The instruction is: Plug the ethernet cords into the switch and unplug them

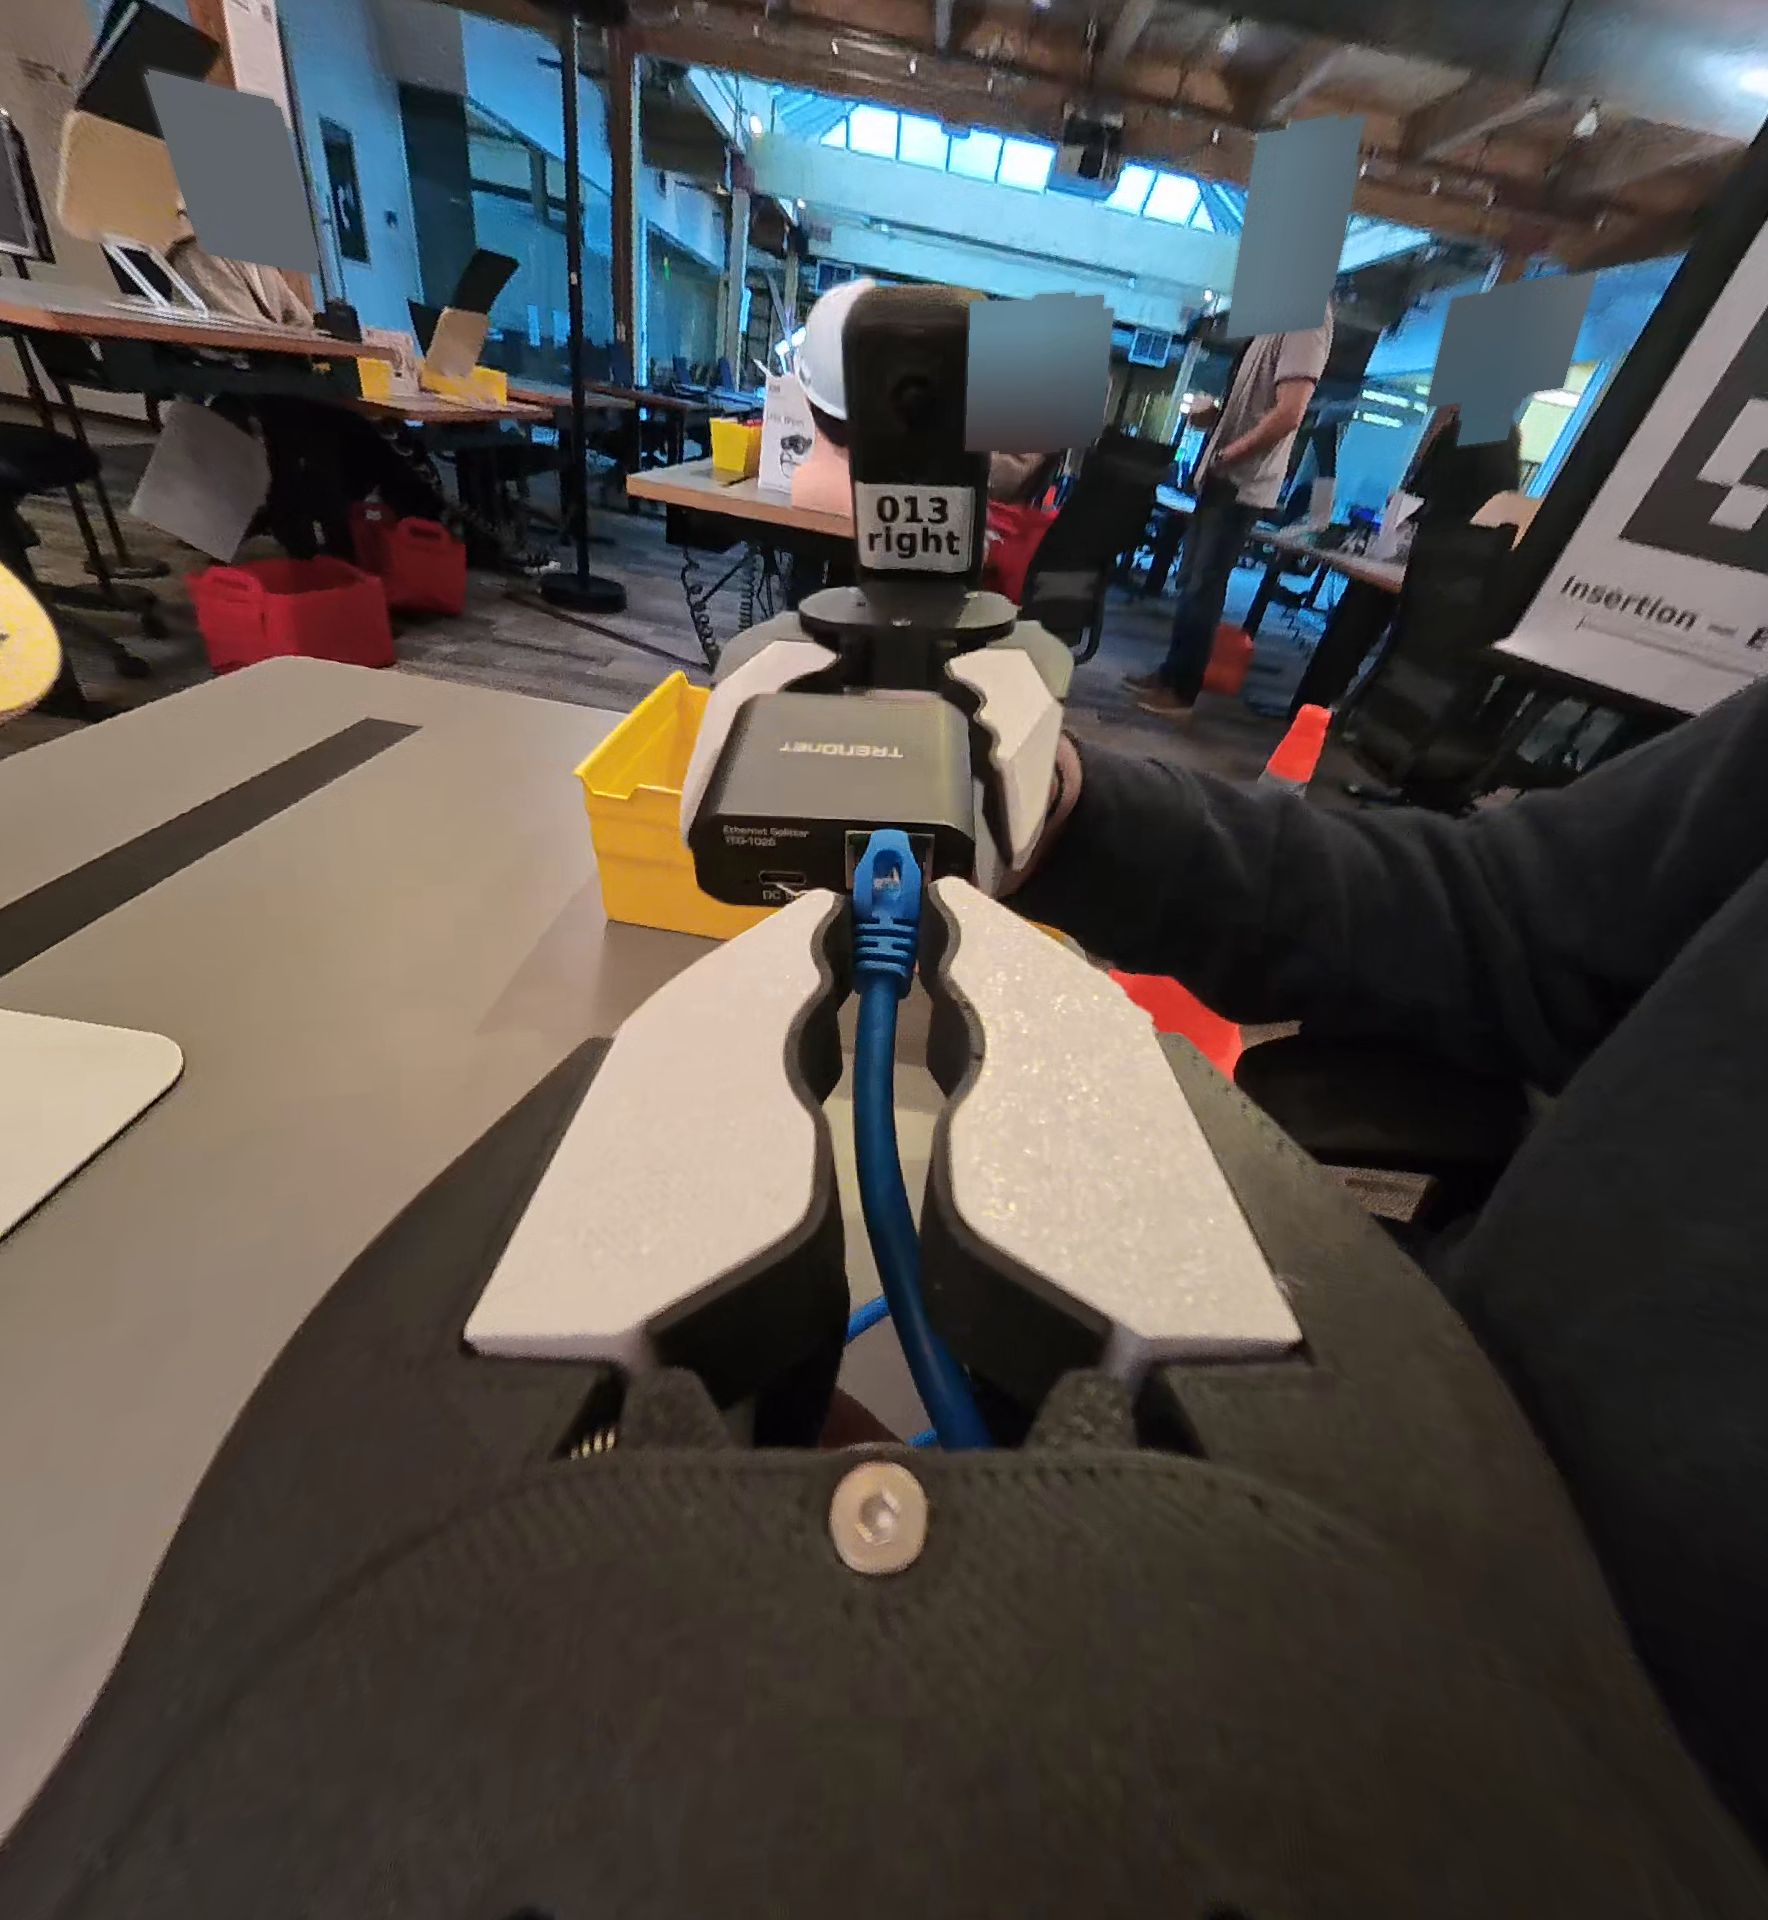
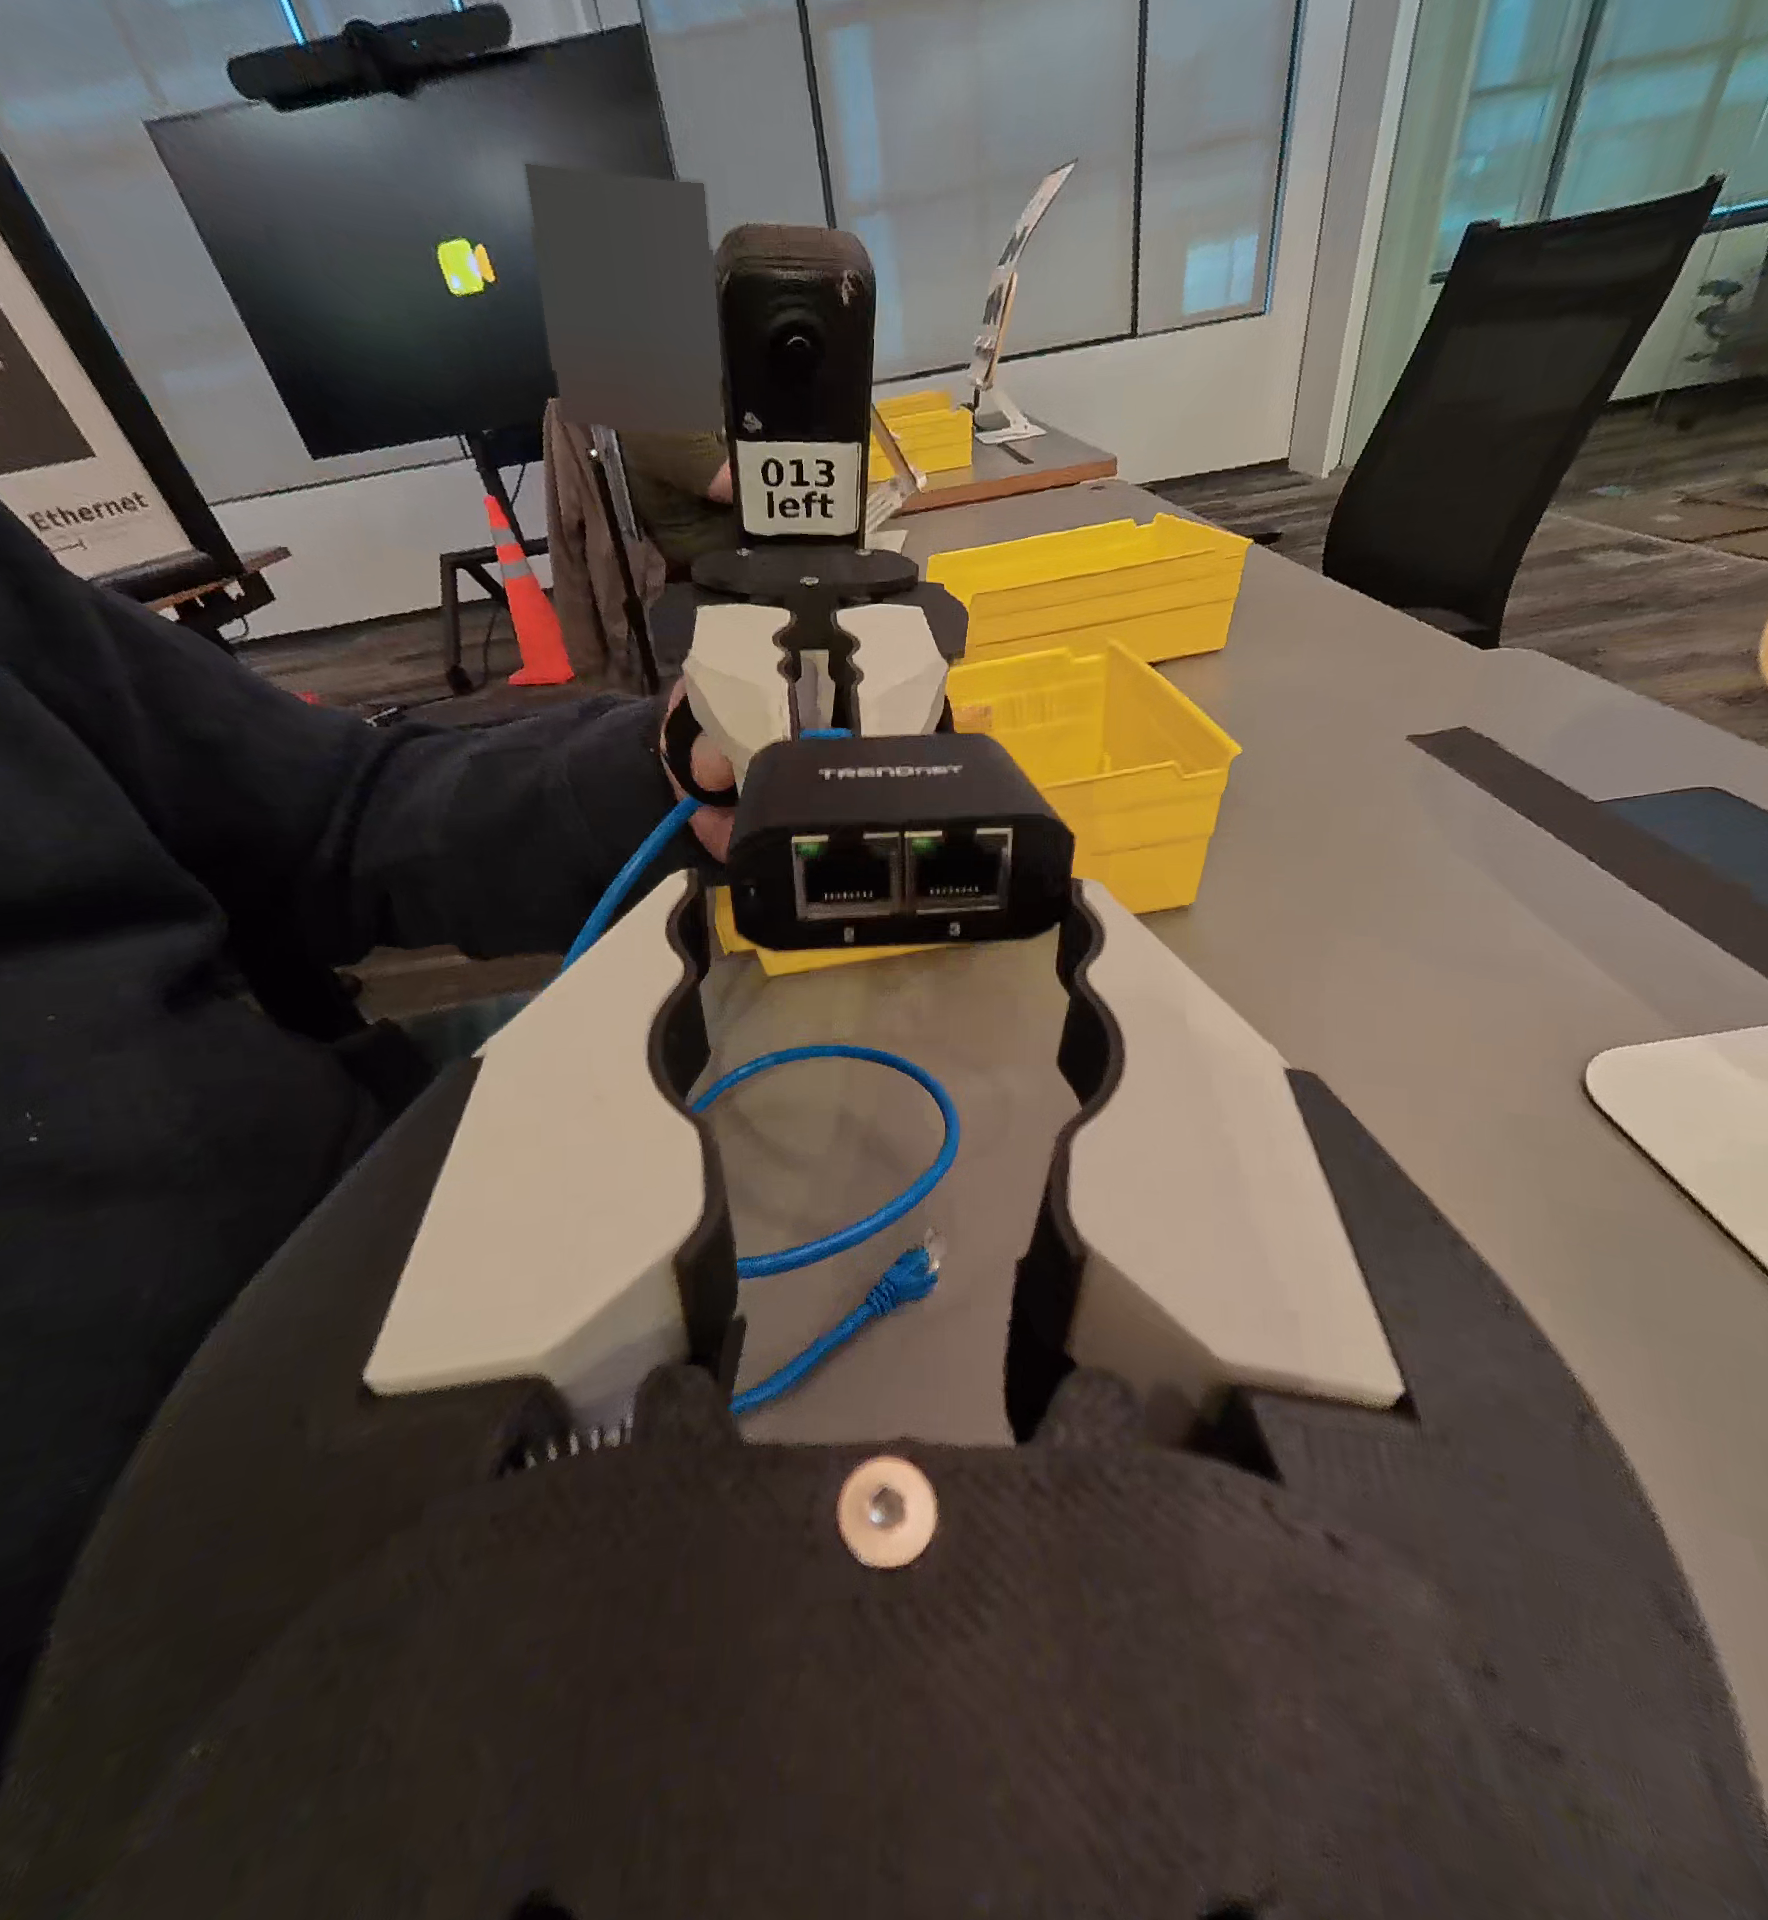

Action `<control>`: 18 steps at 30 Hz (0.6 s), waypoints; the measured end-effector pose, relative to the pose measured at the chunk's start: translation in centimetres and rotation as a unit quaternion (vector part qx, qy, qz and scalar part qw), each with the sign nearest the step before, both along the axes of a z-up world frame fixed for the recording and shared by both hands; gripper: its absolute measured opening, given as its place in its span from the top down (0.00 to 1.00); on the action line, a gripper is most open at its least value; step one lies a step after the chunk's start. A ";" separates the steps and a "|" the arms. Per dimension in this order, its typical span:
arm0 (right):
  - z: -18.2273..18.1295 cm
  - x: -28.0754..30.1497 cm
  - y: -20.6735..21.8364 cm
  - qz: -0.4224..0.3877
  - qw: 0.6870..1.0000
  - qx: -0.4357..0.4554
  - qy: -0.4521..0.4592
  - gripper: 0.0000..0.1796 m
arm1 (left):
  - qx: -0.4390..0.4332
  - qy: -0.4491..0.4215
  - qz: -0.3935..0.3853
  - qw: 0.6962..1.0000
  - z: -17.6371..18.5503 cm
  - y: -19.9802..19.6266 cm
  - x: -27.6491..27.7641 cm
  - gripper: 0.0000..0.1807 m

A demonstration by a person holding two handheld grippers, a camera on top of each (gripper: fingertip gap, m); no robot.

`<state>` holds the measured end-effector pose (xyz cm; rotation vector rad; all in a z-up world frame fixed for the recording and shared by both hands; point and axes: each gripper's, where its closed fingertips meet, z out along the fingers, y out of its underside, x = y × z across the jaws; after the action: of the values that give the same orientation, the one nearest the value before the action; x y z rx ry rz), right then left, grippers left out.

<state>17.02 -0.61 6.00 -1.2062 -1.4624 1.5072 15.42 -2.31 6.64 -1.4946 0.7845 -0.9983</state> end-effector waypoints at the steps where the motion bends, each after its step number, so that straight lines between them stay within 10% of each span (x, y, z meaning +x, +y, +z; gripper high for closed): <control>1: 0.2 -0.1 0.0 -0.004 1.000 -0.002 0.003 0.63 | 0.003 0.010 0.002 1.000 0.0 0.1 0.1 0.94; 18: 1.4 -0.5 -0.1 -0.021 0.999 -0.011 0.033 0.65 | 0.005 0.023 -0.003 1.000 0.2 0.0 1.0 0.93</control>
<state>16.47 -0.67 7.36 -1.1814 -1.3722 1.5239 16.46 -2.33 6.82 -1.5118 0.8260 -0.9644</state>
